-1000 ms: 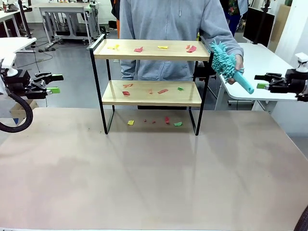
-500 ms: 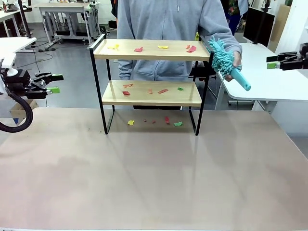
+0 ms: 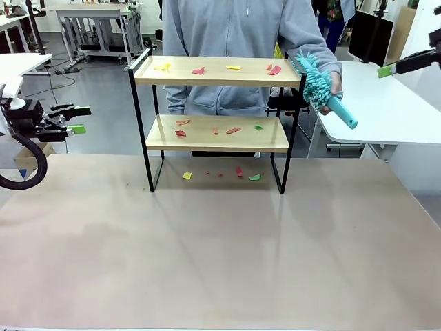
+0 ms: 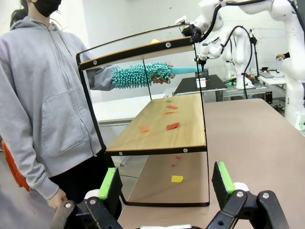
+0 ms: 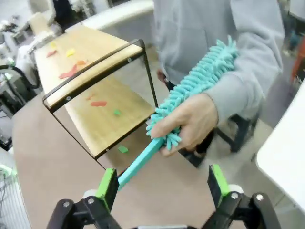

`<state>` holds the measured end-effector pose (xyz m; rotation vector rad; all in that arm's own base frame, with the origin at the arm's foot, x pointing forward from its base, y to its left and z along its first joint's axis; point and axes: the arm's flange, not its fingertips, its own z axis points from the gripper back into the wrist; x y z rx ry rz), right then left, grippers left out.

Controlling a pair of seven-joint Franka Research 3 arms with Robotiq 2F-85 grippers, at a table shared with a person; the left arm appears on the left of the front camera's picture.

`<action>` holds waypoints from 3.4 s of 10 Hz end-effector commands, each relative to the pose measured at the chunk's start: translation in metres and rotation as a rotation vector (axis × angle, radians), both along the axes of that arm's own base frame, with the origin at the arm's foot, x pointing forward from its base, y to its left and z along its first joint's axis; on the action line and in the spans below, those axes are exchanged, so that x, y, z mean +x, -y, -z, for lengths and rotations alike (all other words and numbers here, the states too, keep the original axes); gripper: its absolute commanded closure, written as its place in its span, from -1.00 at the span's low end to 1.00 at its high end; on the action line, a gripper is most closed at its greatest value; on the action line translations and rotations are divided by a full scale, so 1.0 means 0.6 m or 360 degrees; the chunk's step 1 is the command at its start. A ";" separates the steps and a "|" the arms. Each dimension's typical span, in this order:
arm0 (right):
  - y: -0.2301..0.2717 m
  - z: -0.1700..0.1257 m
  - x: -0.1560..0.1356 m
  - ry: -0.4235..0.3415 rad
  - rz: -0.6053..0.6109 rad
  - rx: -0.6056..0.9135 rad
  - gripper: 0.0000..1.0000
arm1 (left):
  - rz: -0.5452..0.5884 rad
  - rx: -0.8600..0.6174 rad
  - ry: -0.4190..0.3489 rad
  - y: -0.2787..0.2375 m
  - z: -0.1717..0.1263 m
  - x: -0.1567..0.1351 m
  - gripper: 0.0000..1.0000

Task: Clean the shelf.
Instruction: Pick up the Duster handed by the human.

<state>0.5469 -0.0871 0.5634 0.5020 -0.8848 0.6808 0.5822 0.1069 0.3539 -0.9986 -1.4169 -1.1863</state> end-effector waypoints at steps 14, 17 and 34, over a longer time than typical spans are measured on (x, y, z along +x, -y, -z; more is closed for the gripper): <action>-0.220 0.016 -0.050 -0.0402 0.0486 -0.0458 -1.00 | -0.0003 -0.0001 0.0006 -0.001 -0.003 -0.001 -1.00; -0.228 0.056 -0.040 -0.0423 0.0620 -0.0543 -1.00 | -0.0003 -0.0001 0.0006 -0.001 -0.003 -0.001 -1.00; -0.219 0.081 -0.024 -0.0436 0.0819 -0.0466 1.00 | -0.0003 -0.0001 0.0006 -0.001 -0.003 -0.001 -1.00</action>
